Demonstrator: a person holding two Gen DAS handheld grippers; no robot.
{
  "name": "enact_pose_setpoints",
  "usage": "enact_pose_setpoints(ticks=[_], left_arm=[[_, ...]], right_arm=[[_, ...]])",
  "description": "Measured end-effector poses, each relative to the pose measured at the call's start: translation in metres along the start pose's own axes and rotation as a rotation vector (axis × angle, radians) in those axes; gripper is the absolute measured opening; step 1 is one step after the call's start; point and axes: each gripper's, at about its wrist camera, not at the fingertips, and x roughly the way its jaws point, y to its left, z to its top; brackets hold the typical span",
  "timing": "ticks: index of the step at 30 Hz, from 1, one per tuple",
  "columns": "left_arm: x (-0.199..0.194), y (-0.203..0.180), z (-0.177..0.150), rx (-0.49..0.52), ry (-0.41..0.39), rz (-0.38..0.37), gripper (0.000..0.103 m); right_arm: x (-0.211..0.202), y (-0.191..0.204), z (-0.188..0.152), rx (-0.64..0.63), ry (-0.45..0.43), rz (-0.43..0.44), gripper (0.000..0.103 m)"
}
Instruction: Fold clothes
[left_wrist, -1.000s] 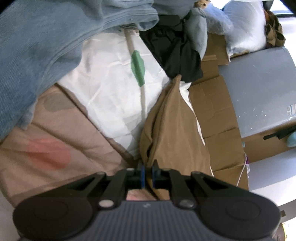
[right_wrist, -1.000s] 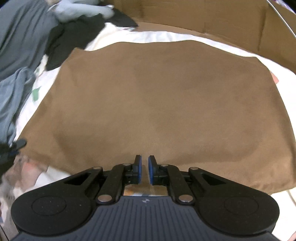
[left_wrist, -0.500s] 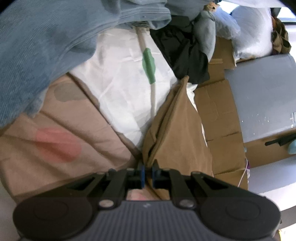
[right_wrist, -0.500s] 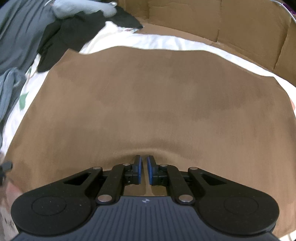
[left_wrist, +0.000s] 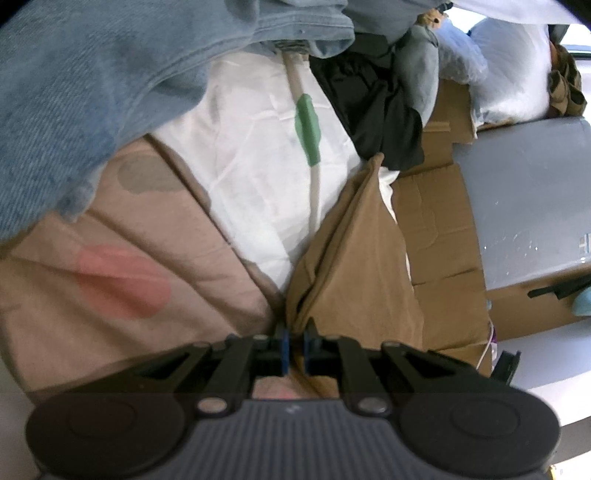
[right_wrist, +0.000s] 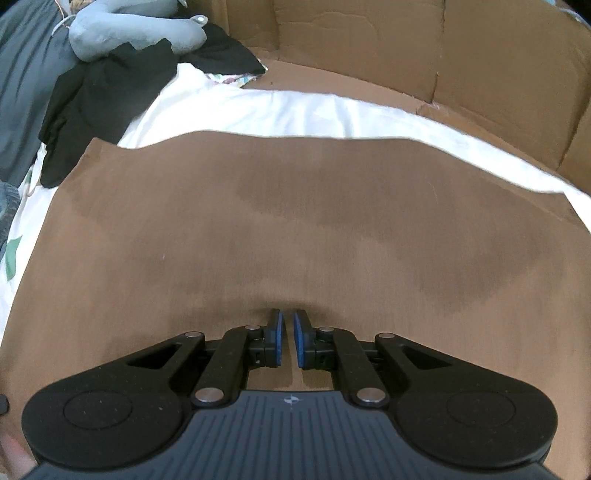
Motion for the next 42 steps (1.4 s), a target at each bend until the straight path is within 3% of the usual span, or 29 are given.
enact_pose_setpoints(ticks=[16, 28, 35, 39, 41, 42], left_arm=[[0.0, 0.005, -0.001, -0.018, -0.003, -0.017, 0.007], [0.0, 0.009, -0.003, -0.027, -0.01, -0.044, 0.007], [-0.004, 0.001, -0.001, -0.004, -0.017, -0.06, 0.007], [-0.008, -0.008, 0.001, 0.016, -0.019, -0.081, 0.007], [-0.008, -0.012, 0.003, 0.028, -0.014, -0.081, 0.007], [-0.008, -0.014, 0.004, 0.033, -0.011, -0.081, 0.007]], right_arm=[[0.03, -0.024, 0.063, 0.112, -0.022, -0.025, 0.013], [0.049, -0.027, 0.102, 0.102, -0.033, -0.061, 0.014], [0.065, -0.038, 0.11, 0.134, -0.001, -0.063, 0.014], [0.054, -0.038, 0.109, 0.154, 0.008, -0.04, 0.015], [0.042, -0.035, 0.104, 0.146, 0.005, -0.018, 0.017], [0.036, -0.033, 0.1, 0.146, 0.003, -0.007, 0.024]])
